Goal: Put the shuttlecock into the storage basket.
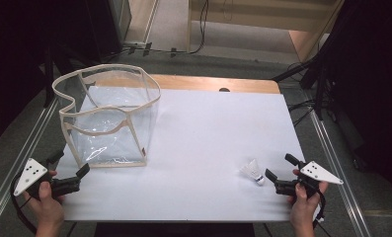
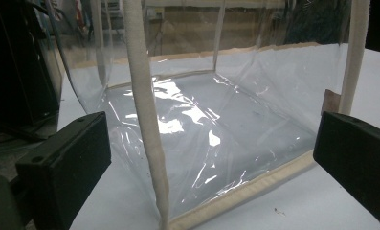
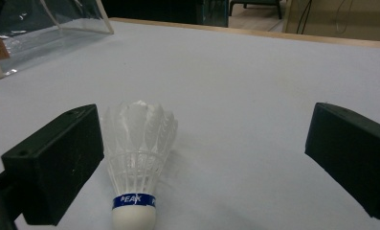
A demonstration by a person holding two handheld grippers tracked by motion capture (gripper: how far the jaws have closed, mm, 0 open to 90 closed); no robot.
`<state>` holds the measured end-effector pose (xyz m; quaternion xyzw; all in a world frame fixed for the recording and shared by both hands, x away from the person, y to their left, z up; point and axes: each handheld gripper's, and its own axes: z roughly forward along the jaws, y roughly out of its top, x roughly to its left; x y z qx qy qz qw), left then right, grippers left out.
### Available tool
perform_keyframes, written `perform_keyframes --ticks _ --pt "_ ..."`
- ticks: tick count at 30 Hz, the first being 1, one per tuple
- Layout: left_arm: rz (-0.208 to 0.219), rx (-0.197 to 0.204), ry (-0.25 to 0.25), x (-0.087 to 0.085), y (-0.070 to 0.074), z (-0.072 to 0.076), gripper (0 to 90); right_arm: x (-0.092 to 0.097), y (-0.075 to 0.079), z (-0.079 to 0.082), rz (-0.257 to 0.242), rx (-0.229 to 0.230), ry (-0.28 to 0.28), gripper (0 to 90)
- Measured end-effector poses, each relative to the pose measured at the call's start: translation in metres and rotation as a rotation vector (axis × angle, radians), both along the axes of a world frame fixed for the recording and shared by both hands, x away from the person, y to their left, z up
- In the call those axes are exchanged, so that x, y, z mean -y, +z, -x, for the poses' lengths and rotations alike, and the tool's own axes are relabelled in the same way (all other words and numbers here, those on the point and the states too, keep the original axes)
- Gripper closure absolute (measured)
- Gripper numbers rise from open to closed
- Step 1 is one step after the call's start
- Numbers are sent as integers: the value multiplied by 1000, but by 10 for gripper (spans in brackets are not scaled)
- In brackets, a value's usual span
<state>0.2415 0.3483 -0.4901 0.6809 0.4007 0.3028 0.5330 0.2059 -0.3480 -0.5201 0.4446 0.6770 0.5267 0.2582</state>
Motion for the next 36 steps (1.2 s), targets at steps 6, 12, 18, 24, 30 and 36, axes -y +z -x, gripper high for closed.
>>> perform_keyframes --ticks 6,12,18,24,30,36 --pt "7 2 -10 0 0 0 0 -1 4 2 16 -20 27 0" --pt "16 4 -13 -1 0 0 0 -3 8 2 28 -39 35 0" --pt "17 7 -17 -1 0 0 0 -6 20 3 53 -66 71 0" --pt "15 6 -15 -1 0 1 0 -14 29 0 59 -89 84 0" --pt "41 -3 -16 0 0 -1 0 -23 46 1 106 -112 83 0" --pt "45 -2 -15 -1 -1 0 0 -28 54 -4 133 -185 140 0"
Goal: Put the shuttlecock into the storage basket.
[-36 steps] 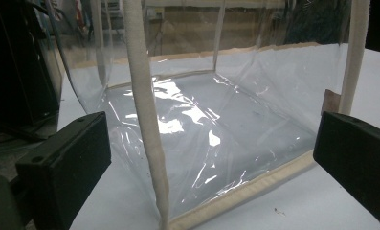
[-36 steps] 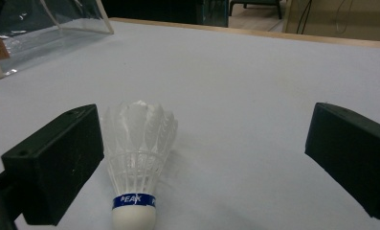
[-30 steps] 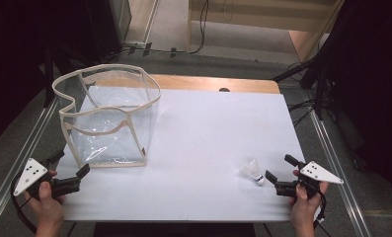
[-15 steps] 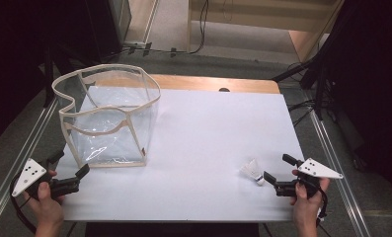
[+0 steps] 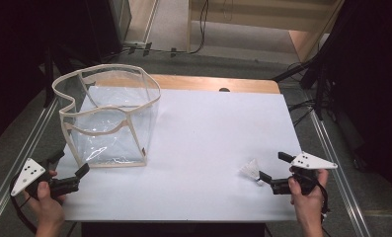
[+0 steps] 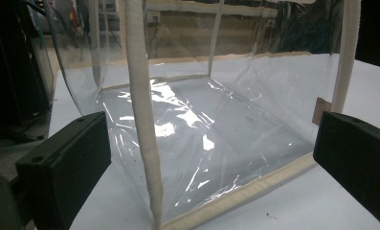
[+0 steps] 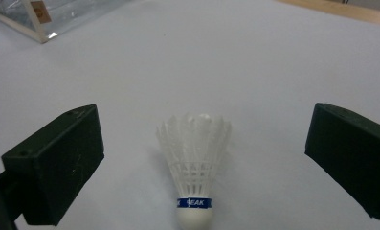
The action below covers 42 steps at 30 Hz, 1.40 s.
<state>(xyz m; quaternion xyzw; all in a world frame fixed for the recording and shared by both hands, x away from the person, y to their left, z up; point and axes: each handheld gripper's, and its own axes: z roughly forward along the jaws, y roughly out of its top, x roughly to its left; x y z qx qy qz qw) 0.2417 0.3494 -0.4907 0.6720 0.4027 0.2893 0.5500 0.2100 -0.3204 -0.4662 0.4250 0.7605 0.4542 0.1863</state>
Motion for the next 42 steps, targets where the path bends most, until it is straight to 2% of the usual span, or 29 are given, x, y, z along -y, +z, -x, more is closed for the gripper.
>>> perform_keyframes --ticks 2,5,6,9,10,12,13,14,16,17,18,20,21,22,23,25,27,31,33,36,42 --pt "-9 -4 -3 1 0 0 0 -3 0 -2 13 -30 15 0" --pt "-12 -8 -6 2 0 -1 0 -6 1 -3 31 -38 40 0" --pt "-12 -8 -11 2 0 0 0 -8 1 -3 51 -45 52 0" --pt "-19 -10 -23 2 0 1 0 -11 1 -5 67 -63 58 0" --pt "-26 -10 -31 2 0 1 0 -13 0 -8 100 -82 59 0" --pt "-27 -9 -35 3 -1 0 0 -14 0 -9 104 -92 59 0" --pt "-30 -9 -35 3 0 0 0 -15 -1 -11 110 -111 64 0" --pt "-33 -10 -34 3 0 0 0 -18 -3 -13 137 -143 69 35" --pt "-35 -11 -33 4 -1 -1 0 -19 -4 -13 153 -146 62 69" --pt "-40 -11 -34 4 0 0 0 -21 -7 -14 195 -160 66 70" --pt "-40 -11 -34 4 0 0 0 -21 -7 -14 195 -160 66 70" --pt "-41 -8 -34 4 0 0 0 -21 -8 -14 204 -183 65 70" --pt "-41 -8 -32 4 0 0 0 -20 -11 -16 214 -209 53 70" --pt "-40 -8 -32 4 0 0 0 -20 -11 -16 214 -209 53 70" --pt "-37 -7 -32 4 0 0 0 -20 -13 -17 224 -241 42 71" --pt "-37 -6 -31 4 0 1 0 -20 -14 -18 232 -251 38 73" --pt "-41 -6 -31 4 0 1 0 -23 -19 -18 254 -298 22 117" --pt "-41 -6 -31 4 0 1 0 -24 -22 -19 257 -325 17 123" --pt "-42 -5 -33 4 0 1 0 -24 -24 -19 269 -338 5 145" --pt "-47 -6 -36 4 0 1 0 -25 -27 -20 290 -358 2 238" --pt "-48 -6 -38 5 -1 1 0 -27 -32 -21 277 -400 9 385"
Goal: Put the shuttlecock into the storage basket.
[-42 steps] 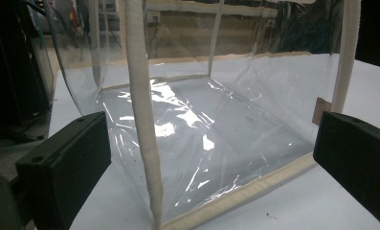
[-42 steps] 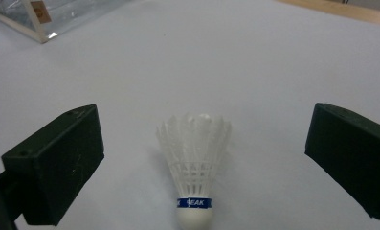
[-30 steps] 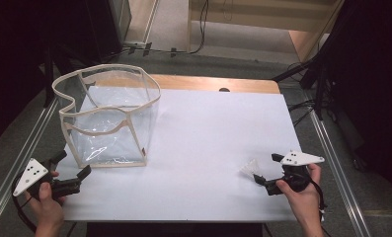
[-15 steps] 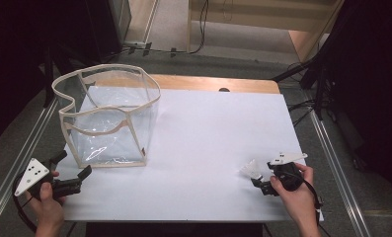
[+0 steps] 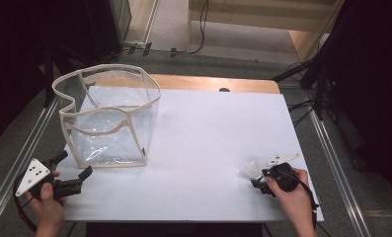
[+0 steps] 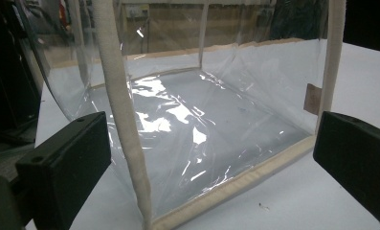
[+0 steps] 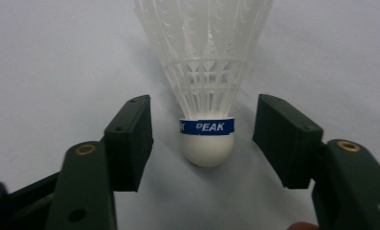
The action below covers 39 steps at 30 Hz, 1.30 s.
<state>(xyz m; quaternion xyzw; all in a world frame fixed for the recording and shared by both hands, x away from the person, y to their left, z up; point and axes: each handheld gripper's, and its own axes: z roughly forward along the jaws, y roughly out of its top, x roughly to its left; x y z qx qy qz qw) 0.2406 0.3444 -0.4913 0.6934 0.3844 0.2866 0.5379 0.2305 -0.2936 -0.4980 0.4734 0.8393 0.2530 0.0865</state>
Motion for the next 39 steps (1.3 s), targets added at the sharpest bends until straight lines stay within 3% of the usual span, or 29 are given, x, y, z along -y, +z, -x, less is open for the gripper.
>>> perform_keyframes --ticks 9,26,39 --pt "-6 4 -4 0 0 1 0 0 0 -3 -8 -21 12 617" --pt "-8 24 -32 1 0 2 0 -5 15 -6 -62 20 25 627" --pt "-4 35 -36 0 0 3 0 -22 29 -20 -92 37 63 627"
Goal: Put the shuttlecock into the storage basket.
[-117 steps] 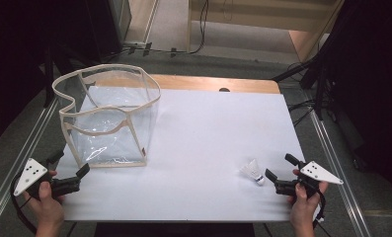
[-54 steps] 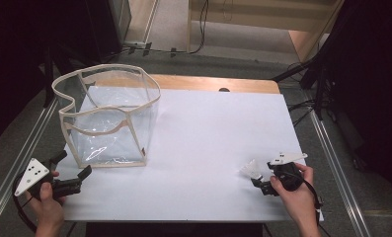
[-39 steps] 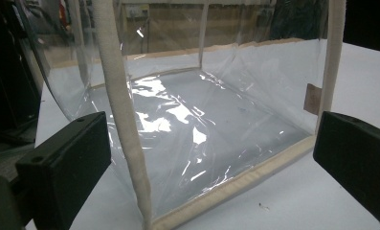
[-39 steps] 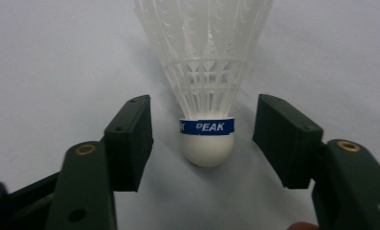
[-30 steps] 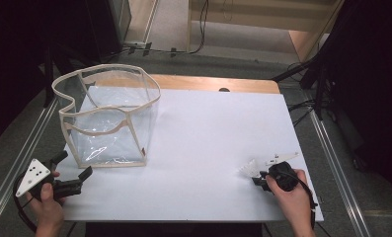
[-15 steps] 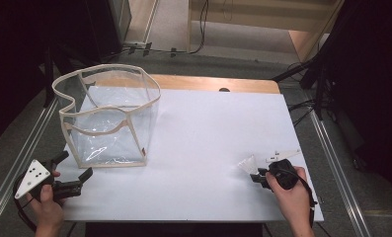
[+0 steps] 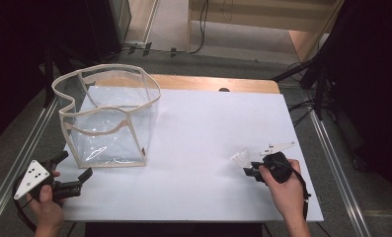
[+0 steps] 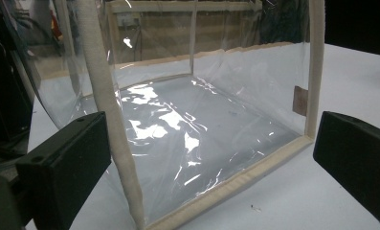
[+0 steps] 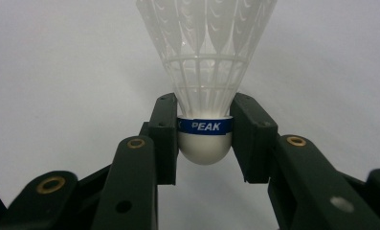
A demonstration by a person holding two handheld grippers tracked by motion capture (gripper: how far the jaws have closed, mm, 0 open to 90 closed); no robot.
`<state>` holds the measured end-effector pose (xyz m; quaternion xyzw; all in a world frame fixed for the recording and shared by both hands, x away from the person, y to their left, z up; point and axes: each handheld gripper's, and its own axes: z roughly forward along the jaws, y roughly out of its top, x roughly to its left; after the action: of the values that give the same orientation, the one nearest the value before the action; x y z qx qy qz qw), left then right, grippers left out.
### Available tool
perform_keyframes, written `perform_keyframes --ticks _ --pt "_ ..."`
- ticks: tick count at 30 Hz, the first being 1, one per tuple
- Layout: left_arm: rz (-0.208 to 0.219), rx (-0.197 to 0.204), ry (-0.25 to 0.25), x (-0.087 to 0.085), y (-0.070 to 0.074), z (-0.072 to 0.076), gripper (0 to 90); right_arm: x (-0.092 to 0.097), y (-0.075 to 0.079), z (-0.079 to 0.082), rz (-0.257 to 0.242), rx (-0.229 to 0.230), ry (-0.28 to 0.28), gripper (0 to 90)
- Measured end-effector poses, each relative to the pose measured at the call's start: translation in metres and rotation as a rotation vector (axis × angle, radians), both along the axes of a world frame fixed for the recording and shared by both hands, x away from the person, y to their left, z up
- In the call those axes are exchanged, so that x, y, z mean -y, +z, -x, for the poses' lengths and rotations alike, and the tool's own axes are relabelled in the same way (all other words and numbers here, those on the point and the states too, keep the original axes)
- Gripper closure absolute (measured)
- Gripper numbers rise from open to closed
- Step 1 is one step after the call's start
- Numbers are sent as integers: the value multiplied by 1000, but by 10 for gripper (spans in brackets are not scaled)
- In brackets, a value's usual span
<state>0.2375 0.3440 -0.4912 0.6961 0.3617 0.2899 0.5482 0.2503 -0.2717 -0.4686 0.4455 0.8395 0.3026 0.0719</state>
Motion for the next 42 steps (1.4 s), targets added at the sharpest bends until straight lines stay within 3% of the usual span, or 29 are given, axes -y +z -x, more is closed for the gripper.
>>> perform_keyframes --ticks 6,42 --pt "7 5 4 0 0 1 0 -14 6 -8 0 7 30 627" --pt "-5 6 4 1 0 0 0 -42 32 -31 -69 42 110 626"
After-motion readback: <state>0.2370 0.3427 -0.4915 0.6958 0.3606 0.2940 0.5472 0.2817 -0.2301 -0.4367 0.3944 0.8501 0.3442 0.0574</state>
